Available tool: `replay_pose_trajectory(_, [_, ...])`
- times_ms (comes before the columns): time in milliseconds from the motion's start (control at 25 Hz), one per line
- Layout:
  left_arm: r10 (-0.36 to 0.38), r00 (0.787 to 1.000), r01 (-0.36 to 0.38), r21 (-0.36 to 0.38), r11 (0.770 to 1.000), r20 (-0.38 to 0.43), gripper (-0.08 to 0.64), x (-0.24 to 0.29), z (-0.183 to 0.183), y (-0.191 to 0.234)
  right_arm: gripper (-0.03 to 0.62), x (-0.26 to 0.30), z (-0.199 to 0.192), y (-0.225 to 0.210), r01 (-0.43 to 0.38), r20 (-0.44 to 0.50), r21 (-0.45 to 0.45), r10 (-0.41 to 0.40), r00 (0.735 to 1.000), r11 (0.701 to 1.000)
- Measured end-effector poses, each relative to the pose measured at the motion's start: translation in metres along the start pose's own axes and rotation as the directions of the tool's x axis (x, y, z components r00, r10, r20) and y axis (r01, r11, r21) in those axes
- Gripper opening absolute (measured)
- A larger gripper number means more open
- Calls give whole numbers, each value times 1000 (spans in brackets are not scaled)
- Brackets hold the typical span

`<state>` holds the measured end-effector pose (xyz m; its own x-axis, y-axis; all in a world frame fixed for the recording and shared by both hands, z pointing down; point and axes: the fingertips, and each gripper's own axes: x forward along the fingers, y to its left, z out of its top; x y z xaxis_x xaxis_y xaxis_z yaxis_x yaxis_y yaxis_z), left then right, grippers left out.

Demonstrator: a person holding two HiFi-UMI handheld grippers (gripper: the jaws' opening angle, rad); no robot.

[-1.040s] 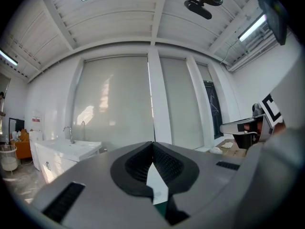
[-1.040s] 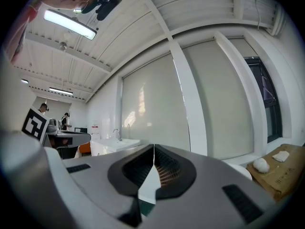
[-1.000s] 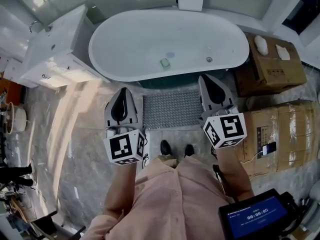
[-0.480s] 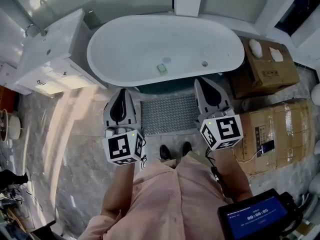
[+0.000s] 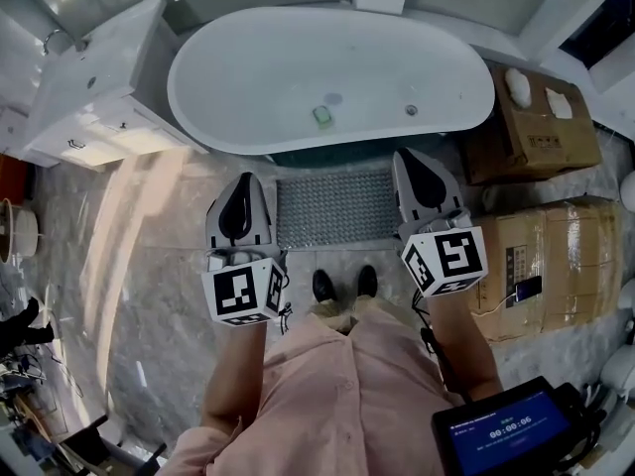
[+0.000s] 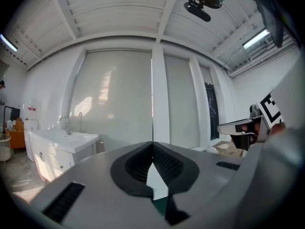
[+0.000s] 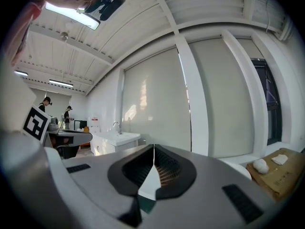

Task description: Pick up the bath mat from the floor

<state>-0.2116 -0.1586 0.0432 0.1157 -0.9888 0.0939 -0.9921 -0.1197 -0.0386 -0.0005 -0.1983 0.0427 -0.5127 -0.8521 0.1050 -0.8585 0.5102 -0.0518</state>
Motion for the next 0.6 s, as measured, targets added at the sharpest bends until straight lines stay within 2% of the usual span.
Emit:
replay_pose_trajectory(320, [38, 987, -42, -22, 999, -159, 25, -8, -75, 5, 18, -3, -76, -13, 15, -153, 56, -6, 988, 998])
replay_pose_trajectory(480, [24, 972, -32, -31, 999, -234, 25, -13, -117, -6, 18, -16, -127, -23, 42, -239, 96, -18, 971, 994])
replay_pose_trajectory(600, [17, 953, -28, -33, 999, -302, 25, -20, -152, -13, 18, -27, -166, -29, 65, -307, 121, -25, 952, 991])
